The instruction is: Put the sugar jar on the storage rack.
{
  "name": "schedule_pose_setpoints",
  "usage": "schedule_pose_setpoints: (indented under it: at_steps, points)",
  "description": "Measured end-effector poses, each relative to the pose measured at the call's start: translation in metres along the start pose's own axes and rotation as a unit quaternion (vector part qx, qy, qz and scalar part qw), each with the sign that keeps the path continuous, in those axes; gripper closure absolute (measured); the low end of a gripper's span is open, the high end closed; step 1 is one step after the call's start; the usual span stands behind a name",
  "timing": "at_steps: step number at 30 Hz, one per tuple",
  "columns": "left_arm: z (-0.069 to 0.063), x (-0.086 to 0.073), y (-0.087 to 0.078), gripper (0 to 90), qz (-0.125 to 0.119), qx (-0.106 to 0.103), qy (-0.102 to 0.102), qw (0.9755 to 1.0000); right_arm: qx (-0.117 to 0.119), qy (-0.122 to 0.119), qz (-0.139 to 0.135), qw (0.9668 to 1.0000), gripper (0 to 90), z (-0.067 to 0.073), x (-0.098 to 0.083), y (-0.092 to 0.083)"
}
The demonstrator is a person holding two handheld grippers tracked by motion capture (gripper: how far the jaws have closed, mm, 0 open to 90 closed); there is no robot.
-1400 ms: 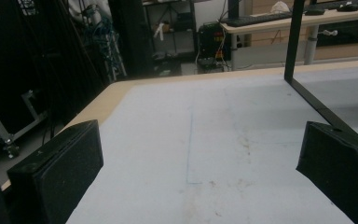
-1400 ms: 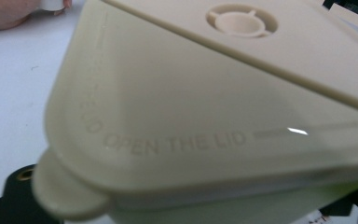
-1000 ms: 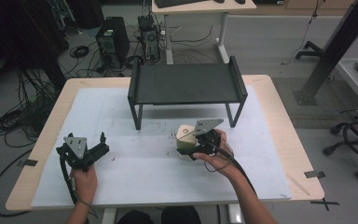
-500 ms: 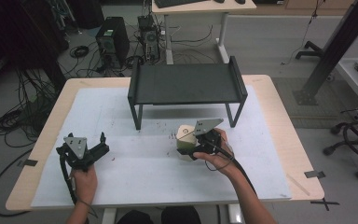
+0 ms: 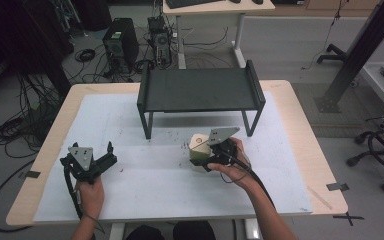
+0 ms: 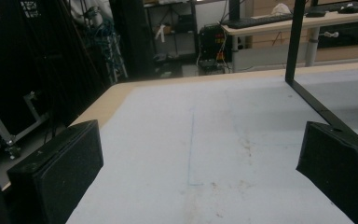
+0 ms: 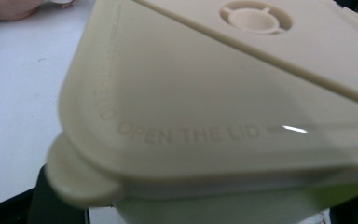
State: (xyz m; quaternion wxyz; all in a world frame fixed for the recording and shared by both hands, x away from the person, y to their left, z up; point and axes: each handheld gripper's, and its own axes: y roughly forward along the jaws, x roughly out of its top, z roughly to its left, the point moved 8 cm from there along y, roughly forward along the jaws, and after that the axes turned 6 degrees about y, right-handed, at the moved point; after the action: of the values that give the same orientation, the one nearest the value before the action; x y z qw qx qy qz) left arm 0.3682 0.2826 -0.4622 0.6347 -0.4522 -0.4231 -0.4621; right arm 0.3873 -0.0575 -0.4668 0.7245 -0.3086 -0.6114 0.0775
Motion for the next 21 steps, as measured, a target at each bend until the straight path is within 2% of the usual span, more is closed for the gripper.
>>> schedule_pose_setpoints:
  at_steps: [21]
  points:
    - [-0.0006, 0.0002, 0.0000, 0.2, 0.000, 0.001, 0.005, 1.0000, 0.004, 0.006, -0.008, 0.9999, 28.0, -0.0002, -0.0007, 0.0000]
